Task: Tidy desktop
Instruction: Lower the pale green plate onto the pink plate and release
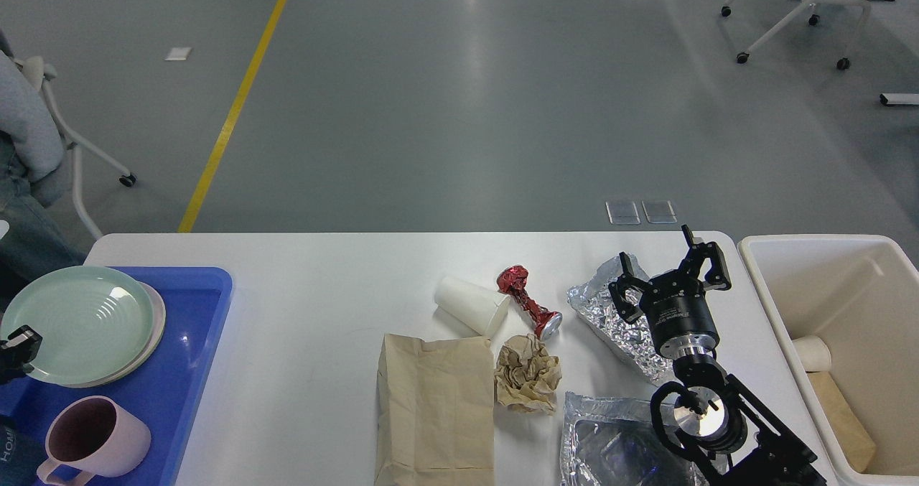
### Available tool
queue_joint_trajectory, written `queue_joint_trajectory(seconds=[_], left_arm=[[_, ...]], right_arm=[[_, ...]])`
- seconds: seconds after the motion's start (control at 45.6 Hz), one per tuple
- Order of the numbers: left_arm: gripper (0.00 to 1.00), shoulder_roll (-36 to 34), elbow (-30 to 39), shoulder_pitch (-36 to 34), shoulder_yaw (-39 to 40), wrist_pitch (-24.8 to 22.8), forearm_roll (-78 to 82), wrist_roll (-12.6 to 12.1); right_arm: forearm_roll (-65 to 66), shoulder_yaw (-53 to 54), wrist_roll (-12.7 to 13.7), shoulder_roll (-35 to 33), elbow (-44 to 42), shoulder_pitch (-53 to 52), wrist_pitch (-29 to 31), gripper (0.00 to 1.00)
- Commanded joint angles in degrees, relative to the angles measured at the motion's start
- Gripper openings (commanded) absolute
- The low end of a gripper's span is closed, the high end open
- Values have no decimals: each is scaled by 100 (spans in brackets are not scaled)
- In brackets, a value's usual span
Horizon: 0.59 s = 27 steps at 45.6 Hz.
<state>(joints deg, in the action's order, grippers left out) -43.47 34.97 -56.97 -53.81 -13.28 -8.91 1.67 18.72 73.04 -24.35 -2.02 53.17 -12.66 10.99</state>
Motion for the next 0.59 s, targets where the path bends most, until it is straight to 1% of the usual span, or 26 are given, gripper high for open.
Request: queue_joint_trajectory(seconds=[0.0,0.044,0.066,0.11,0.285,0.46,0.57], left_arm=[[64,-4,-7,-8,-7,466,3,17],[77,-4,-7,-8,-7,555,3,18],[81,-4,-7,-8,-7,564,3,18],[86,-13,-7,-8,-7,555,3,26],[92,5,2,-8,2,537,30,26],[94,5,28,-60,2,520,21,44],[95,-4,98,-271,10,433,-5,44]], right_arm=[[0,0,0,0,0,0,0,100],[0,0,0,0,0,0,0,100],[0,0,0,0,0,0,0,100],[0,0,0,0,0,0,0,100],[0,0,0,0,0,0,0,100],[0,0,0,0,0,0,0,100],[0,0,0,0,0,0,0,100]])
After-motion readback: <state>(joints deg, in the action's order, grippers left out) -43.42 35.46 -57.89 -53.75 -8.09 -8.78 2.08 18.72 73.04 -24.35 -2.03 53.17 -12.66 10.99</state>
